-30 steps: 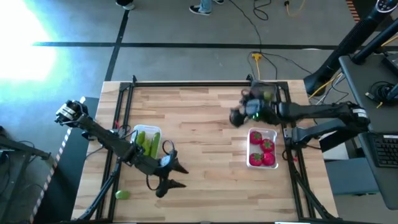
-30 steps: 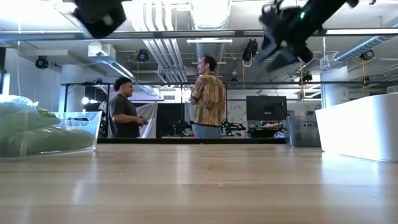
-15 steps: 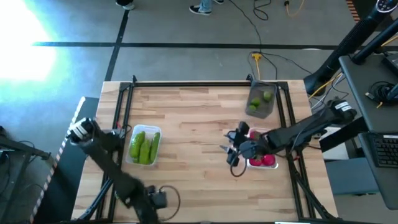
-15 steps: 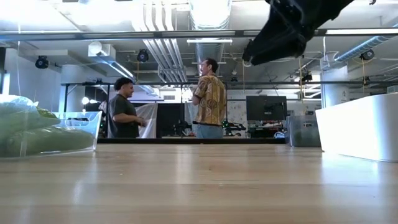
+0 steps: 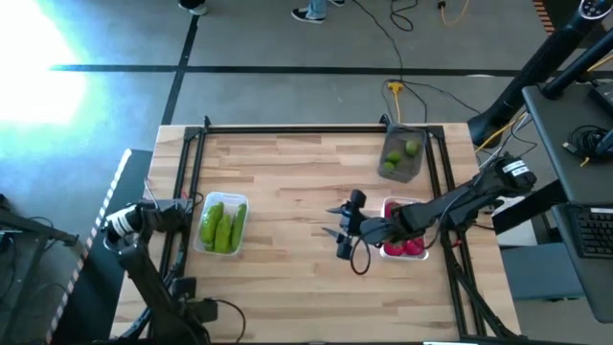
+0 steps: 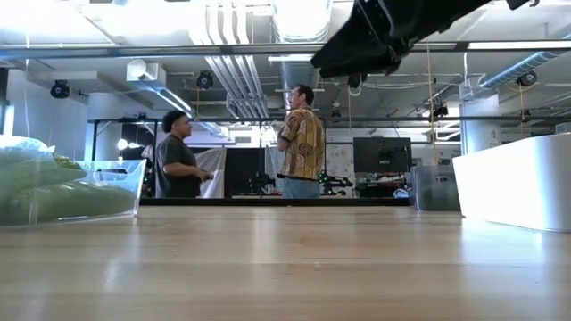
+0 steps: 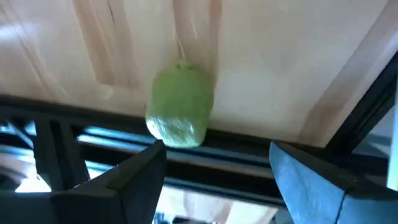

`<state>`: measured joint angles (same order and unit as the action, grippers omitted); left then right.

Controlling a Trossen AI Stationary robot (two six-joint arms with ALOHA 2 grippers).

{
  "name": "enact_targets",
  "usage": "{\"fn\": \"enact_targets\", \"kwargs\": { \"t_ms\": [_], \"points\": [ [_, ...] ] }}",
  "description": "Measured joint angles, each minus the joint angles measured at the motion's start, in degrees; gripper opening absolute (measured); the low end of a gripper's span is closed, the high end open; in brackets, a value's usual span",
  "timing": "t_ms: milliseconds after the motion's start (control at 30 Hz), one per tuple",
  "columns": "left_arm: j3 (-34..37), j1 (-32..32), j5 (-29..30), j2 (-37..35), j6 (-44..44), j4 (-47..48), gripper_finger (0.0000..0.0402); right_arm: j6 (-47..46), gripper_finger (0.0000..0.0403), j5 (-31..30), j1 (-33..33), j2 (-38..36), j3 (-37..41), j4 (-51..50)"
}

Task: Sort produce into baskets
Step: Put the lime into the black bin

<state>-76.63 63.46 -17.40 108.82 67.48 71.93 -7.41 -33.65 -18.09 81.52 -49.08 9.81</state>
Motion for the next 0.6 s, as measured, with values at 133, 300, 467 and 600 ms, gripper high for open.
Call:
{"fn": "enact_targets", "kwargs": {
  "t_ms": [133,300,467,600],
  "points": [
    [3.8,0.0,2.9,-2.9,0.5,-3.8,0.0268,1.9,0.0237,0.0,0.5,-0.3,0.0,2.2],
    [10.5,0.0,2.9,-6.5,0.5,-9.6,0.0268,1.9,0.0237,0.4,0.6,-0.3,0.0,2.2],
    [16.2,0.0,3.2,-8.6,0.3,-12.4,0.0268,-0.6,0.0237,1.2,0.6,-0.3,0.0,0.9],
    [19.4,0.0,3.1,-9.0,-0.5,-17.9,0.0266,-2.6,0.0237,1.2,0.6,-0.3,0.0,-2.9]
  ]
}}
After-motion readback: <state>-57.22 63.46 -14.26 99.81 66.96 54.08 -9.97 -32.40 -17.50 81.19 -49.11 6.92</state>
